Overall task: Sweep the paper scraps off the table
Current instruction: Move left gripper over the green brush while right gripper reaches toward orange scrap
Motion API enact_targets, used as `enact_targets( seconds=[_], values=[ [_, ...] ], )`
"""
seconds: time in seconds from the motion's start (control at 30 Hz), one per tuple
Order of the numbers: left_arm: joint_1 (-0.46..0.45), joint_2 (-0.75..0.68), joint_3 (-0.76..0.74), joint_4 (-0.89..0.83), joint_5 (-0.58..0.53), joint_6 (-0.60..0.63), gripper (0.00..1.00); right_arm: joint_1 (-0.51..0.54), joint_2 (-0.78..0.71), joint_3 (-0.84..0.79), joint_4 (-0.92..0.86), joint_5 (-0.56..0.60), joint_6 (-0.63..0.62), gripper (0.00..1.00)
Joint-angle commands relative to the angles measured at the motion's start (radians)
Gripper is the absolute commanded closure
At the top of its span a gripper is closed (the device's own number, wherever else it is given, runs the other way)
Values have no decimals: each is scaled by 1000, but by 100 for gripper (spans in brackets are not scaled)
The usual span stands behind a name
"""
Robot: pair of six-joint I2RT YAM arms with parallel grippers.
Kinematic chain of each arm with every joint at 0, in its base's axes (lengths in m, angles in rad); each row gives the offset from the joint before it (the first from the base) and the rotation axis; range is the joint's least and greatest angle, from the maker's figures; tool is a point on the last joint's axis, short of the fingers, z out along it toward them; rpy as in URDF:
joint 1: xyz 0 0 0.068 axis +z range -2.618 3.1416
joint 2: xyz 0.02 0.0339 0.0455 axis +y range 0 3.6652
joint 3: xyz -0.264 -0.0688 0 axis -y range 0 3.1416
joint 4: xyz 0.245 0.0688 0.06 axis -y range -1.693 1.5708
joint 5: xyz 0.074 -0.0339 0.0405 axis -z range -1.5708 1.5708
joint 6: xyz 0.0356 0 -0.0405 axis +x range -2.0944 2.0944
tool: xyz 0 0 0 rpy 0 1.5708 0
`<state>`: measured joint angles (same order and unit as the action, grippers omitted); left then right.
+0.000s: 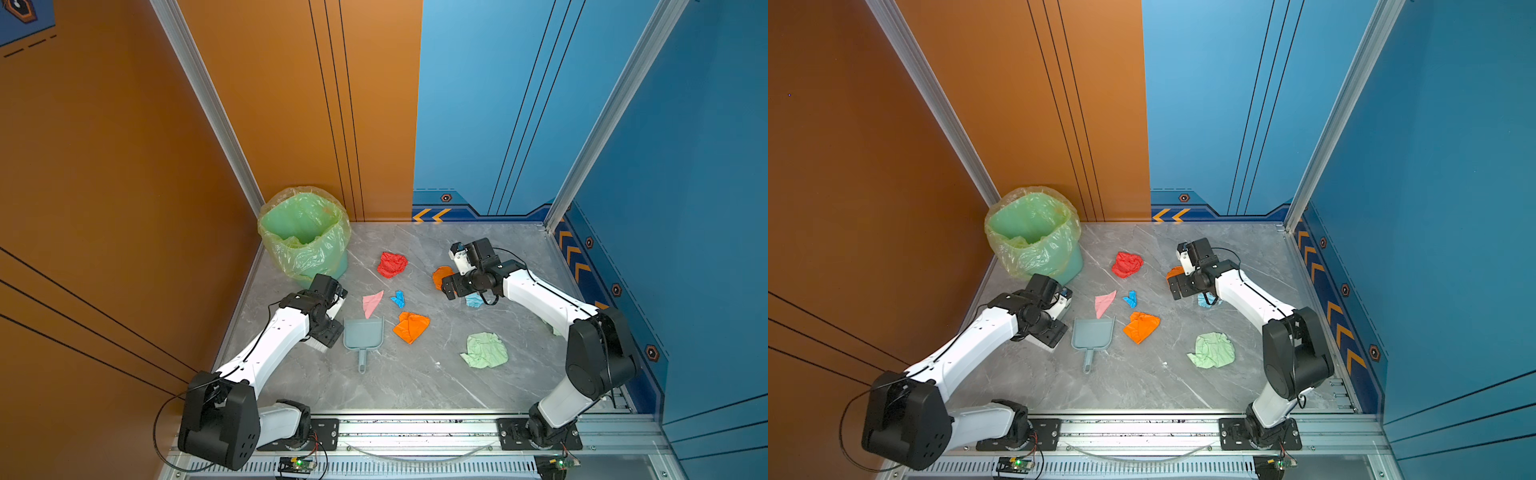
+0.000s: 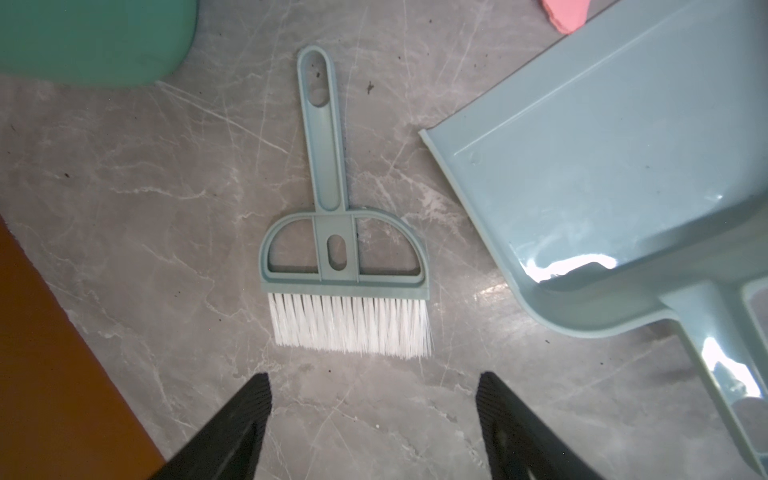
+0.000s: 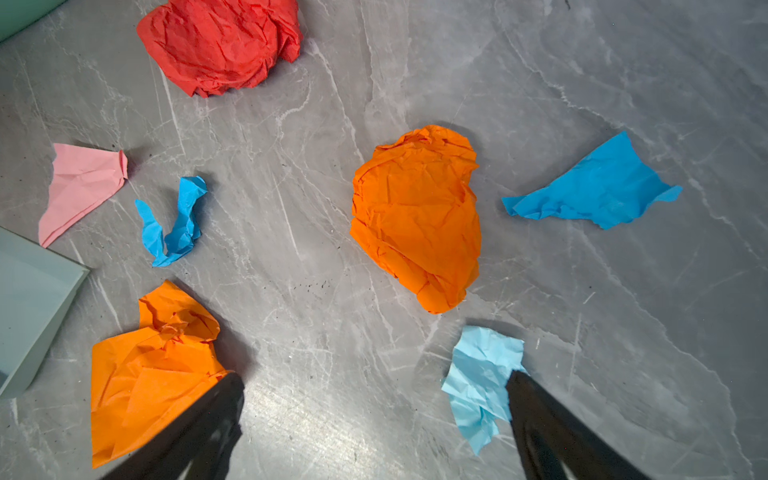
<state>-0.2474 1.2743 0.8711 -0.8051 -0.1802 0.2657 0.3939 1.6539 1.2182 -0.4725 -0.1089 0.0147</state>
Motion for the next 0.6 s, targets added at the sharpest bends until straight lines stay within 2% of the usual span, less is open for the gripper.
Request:
enact_targets(
  seconds=[0.0, 0.2, 0.57],
  values=[
    [26, 20, 36, -21, 43, 15, 20, 5, 10, 25, -35, 5, -1, 0],
    [49, 70, 55, -20, 53, 27, 21, 5, 15, 24, -39, 5, -1, 0],
    [88, 146, 92, -12, 59, 43, 30, 6, 40, 30, -44, 3, -4, 0]
  ],
)
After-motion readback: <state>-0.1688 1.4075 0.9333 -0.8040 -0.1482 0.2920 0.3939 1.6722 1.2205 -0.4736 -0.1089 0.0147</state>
